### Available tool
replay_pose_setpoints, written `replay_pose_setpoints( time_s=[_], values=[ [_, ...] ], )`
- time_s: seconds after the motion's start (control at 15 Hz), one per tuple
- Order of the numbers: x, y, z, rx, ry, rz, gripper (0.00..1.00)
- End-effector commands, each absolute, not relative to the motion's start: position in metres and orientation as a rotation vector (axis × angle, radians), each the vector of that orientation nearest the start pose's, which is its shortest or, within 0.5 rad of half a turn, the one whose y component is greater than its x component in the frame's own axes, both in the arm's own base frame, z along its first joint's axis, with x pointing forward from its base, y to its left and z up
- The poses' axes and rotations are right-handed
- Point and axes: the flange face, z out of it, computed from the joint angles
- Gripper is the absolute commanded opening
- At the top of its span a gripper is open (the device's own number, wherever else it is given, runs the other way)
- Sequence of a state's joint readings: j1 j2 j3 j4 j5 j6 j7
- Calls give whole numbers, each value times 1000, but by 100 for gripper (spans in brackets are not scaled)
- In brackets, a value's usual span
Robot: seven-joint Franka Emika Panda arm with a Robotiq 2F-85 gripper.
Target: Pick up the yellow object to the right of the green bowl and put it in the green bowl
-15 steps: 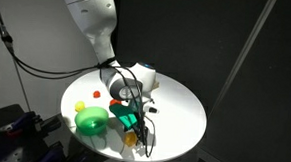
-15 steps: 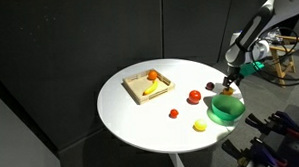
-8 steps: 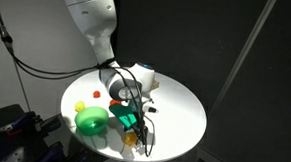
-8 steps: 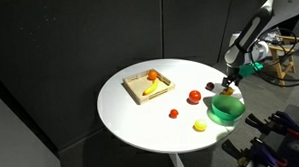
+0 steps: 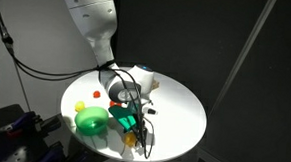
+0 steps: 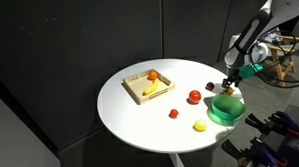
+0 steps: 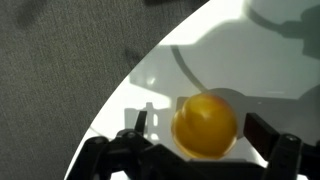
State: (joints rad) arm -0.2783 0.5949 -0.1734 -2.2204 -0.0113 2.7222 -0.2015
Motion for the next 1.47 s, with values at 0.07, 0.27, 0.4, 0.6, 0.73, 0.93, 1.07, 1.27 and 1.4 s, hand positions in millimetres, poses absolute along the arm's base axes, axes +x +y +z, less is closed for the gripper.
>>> replay_pose_setpoints(
  time_s=[0.07,0.27,0.4,0.6,0.73,0.93,1.07,1.27,1.4],
  values=[
    [475,-240,97,-3195,337,180,61],
    [474,-240,97,-3201,344,213,40],
    [473,-240,98,-3203,335,223,40],
    [471,-241,104,-3209,318,248,40],
    [469,-241,108,-3213,308,278,40],
    [466,-242,116,-3215,294,298,40],
    [468,-242,126,-3222,288,259,40],
    [471,-240,140,-3231,276,219,40],
    [473,-239,152,-3239,273,188,40]
  ],
)
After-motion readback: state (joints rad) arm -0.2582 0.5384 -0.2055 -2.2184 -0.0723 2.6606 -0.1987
